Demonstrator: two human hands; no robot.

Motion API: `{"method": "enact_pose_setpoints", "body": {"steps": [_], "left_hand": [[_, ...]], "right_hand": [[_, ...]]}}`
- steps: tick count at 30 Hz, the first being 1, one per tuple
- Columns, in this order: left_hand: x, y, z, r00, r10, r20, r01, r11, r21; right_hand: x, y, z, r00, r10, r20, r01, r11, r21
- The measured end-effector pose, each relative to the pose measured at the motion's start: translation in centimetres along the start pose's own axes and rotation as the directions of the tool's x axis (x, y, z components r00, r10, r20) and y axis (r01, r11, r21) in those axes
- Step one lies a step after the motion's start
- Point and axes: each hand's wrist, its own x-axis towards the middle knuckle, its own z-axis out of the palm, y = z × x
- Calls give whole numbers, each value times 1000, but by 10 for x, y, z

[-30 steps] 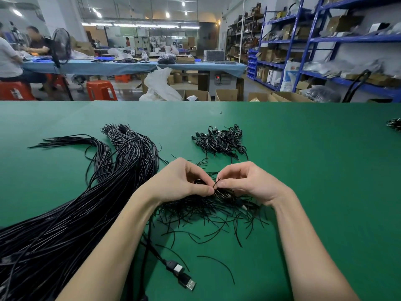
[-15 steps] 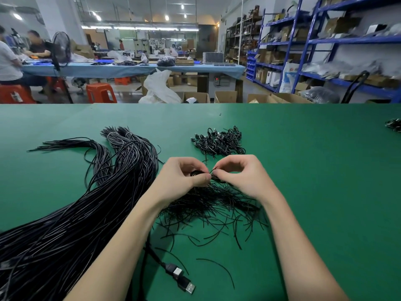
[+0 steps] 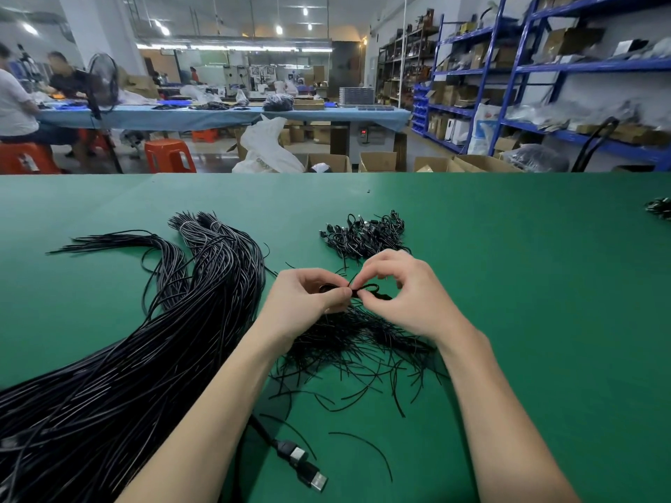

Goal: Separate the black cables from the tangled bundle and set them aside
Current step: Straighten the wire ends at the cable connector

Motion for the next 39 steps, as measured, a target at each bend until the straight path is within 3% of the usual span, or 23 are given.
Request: {"method": "enact_pose_setpoints", "body": {"steps": [3, 5, 8, 13, 18, 22, 25, 27, 30, 32, 35, 39], "left_hand": [[1, -1, 1, 975, 194, -110, -142, 920, 364], [-1, 0, 6, 939, 317, -135, -222, 857, 465], [-3, -1, 10, 893, 436, -111, -332, 804, 494], [-3, -3, 12, 818, 572, -62, -456, 711, 535], [-3, -4, 12, 751, 660, -11, -545, 630, 553], [-4, -4, 14, 741, 672, 10, -548, 596, 587], [-4, 0, 17, 793, 609, 0, -505, 657, 559], [-3, 5, 17, 861, 509, -23, -431, 753, 497], [3, 9, 7, 966, 237, -104, -196, 932, 306], [5, 10, -1, 996, 2, -95, 3, 999, 53], [5, 10, -12, 966, -242, 92, 258, 929, -267], [6, 9, -24, 907, -300, 297, 399, 838, -372]], "right_hand": [[2, -4, 3, 996, 82, -44, -80, 996, 48], [4, -4, 4, 981, 177, -75, -169, 981, 97], [7, -4, 5, 955, 295, -15, -282, 926, 251], [6, -3, 6, 926, 378, 15, -343, 821, 456], [8, -2, 9, 907, 420, -11, -356, 783, 510], [7, -2, 10, 916, 401, -13, -343, 800, 493], [6, -1, 14, 941, 319, -114, -255, 890, 379], [4, 1, 16, 953, 230, -199, -182, 955, 235], [0, 1, 18, 970, 120, -211, -87, 983, 159], [-1, 1, 20, 980, 47, -191, -16, 987, 159], [0, -1, 21, 987, -41, -157, 64, 987, 145], [1, -7, 15, 990, -88, -112, 106, 980, 171]]}}
